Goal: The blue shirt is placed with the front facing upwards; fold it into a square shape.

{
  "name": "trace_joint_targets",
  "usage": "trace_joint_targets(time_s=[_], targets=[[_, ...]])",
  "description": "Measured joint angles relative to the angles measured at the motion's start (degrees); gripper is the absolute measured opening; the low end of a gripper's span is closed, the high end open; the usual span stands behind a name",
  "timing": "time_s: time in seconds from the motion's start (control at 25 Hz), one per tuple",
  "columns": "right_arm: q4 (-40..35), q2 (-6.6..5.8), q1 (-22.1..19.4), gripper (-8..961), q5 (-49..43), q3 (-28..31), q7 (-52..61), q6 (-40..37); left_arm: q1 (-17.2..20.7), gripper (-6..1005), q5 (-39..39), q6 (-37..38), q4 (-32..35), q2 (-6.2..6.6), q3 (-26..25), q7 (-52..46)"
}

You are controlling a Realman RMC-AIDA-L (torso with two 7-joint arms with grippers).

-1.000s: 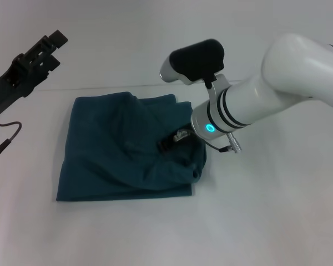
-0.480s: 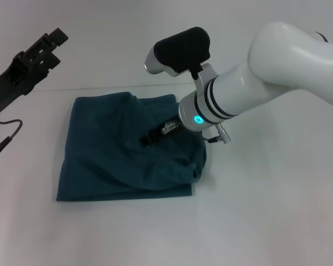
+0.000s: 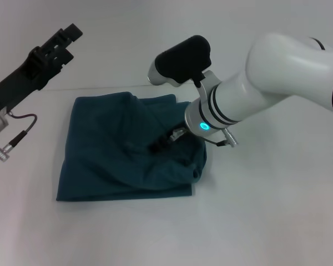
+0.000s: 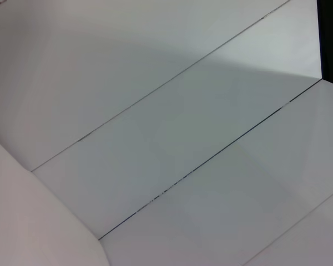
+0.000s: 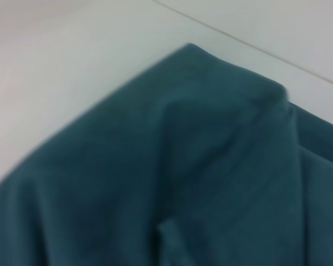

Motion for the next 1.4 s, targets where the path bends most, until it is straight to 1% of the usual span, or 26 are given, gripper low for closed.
trace_joint_targets(time_s=[0.16, 0.52, 0.6, 0.68, 0.72, 0.76, 0.8, 0.88, 0.96, 1.04, 1.08, 1.16, 1.24, 1.4], targets=[[1.26, 0.13, -0.21, 656, -1.32, -0.03, -0.05, 1.22, -1.31, 934, 0.00, -1.64, -1.66, -0.04, 0.01, 1.03], [0.83, -0.23, -1.04, 653, -1.35, 0.02, 0.12, 0.56, -2.15, 932, -0.02, -3.43, -2.21, -0.12, -0.01, 1.44], [0.27, -0.44, -1.26, 653, -1.35, 0.35, 0.40, -0.69, -2.39, 931, 0.04, -3.94, -2.25, -0.13, 0.25, 1.06], [-1.91, -0.88, -2.09, 652, -1.35, 1.00, 0.92, -4.03, -2.54, 930, 0.20, -4.59, -2.19, -0.09, 1.35, -0.18], [-4.37, -1.26, -3.36, 652, -1.32, 1.67, 1.33, -6.72, -2.63, 930, 0.32, -5.18, -2.00, -0.03, 2.70, -1.35], [-11.55, -1.94, -7.53, 651, -1.30, 4.13, 2.15, -12.37, -2.69, 929, 0.42, -5.88, -1.73, 0.18, 4.62, -2.84], [-11.55, -1.94, -7.53, 651, -1.30, 4.13, 2.15, -12.37, -2.83, 929, 0.48, -6.73, -1.44, 0.50, 7.24, -4.68], [-20.62, -2.12, -13.66, 650, -1.15, 8.47, 2.38, -16.76, -3.08, 928, 0.52, -8.16, -1.12, 1.05, 11.05, -7.47], [-30.85, -1.62, -20.82, 649, -0.60, 14.82, 2.21, -21.60, -3.47, 927, 0.54, -9.66, -0.91, 1.47, 13.44, -9.58], [-37.56, -1.32, -25.09, 648, 0.07, 20.38, 2.04, -25.66, -3.79, 926, 0.82, -11.25, -0.80, 1.84, 15.08, -11.70], [-40.52, -1.28, -26.86, 648, 0.57, 23.39, 1.96, -27.73, -4.03, 926, 1.01, -12.59, -0.79, 2.18, 16.76, -13.53], [-42.58, -1.69, -28.88, 647, 1.39, 28.91, 1.74, -31.78, -4.32, 925, 1.17, -14.75, -0.78, 2.79, 19.73, -16.04], [-42.36, -2.26, -30.15, 646, 1.74, 34.42, 1.02, -34.48, -4.52, 924, 1.24, -17.43, -0.76, 3.26, 22.55, -18.36], [-40.84, -3.24, -32.98, 644, 2.73, 43.42, -1.72, -36.41, -4.66, 922, 1.28, -19.85, -0.64, 3.41, 23.58, -19.49]])
